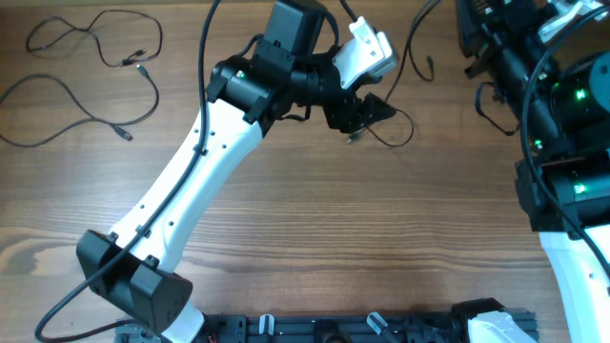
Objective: Untangle cables
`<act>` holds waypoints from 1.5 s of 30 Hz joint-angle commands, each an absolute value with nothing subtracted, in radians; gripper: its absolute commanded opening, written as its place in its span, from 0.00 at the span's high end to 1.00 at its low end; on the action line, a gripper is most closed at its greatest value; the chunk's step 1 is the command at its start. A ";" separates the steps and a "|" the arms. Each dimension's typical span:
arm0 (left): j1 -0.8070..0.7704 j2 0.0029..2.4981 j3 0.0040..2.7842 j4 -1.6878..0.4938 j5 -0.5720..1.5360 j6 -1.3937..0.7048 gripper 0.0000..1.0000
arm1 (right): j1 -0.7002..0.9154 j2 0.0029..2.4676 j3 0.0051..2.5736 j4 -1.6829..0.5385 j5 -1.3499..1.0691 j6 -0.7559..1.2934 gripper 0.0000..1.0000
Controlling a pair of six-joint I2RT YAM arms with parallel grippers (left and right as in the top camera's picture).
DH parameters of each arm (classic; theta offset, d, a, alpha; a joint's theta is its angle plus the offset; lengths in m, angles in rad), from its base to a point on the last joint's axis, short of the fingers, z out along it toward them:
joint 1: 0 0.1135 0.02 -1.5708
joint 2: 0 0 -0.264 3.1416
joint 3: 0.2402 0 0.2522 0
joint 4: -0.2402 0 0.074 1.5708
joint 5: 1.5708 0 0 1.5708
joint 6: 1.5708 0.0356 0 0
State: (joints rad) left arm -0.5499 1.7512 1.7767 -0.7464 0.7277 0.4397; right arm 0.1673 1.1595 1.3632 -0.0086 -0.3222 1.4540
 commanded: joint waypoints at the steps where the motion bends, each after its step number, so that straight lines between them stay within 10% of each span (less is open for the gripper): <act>1: -0.553 1.780 1.780 -0.659 0.736 0.345 0.34 | 0.167 1.158 1.371 0.038 -0.378 1.549 0.96; 10: -0.553 1.781 1.780 -0.632 0.735 0.328 0.96 | 0.089 1.158 1.371 0.026 -0.376 1.577 0.96; 20: -0.553 1.781 1.780 -0.692 0.638 0.329 0.83 | -0.049 1.159 1.370 -0.212 -0.361 1.571 0.96; 25: -0.566 1.781 1.780 -0.699 0.699 0.329 0.22 | -0.049 1.159 1.370 -0.102 -0.405 1.633 0.96; 28: -0.581 1.781 1.780 -0.717 0.699 0.332 0.10 | -0.049 1.161 1.370 -0.001 -0.397 1.665 0.95; 34: -0.591 1.798 1.780 -0.686 0.698 0.332 0.30 | -0.049 1.163 1.370 0.075 -0.490 1.813 0.96; 41: -0.592 1.829 1.780 -0.612 0.781 0.328 0.28 | -0.049 1.163 1.370 0.232 -0.559 1.862 0.96; 45: -0.592 1.829 1.780 -0.608 0.782 0.328 0.49 | -0.049 1.163 1.370 0.227 -0.563 1.862 0.96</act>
State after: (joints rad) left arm -0.5873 1.8233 1.7767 -0.6159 0.7502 0.3256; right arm -0.0460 1.1641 1.3621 0.2245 -0.5430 1.8477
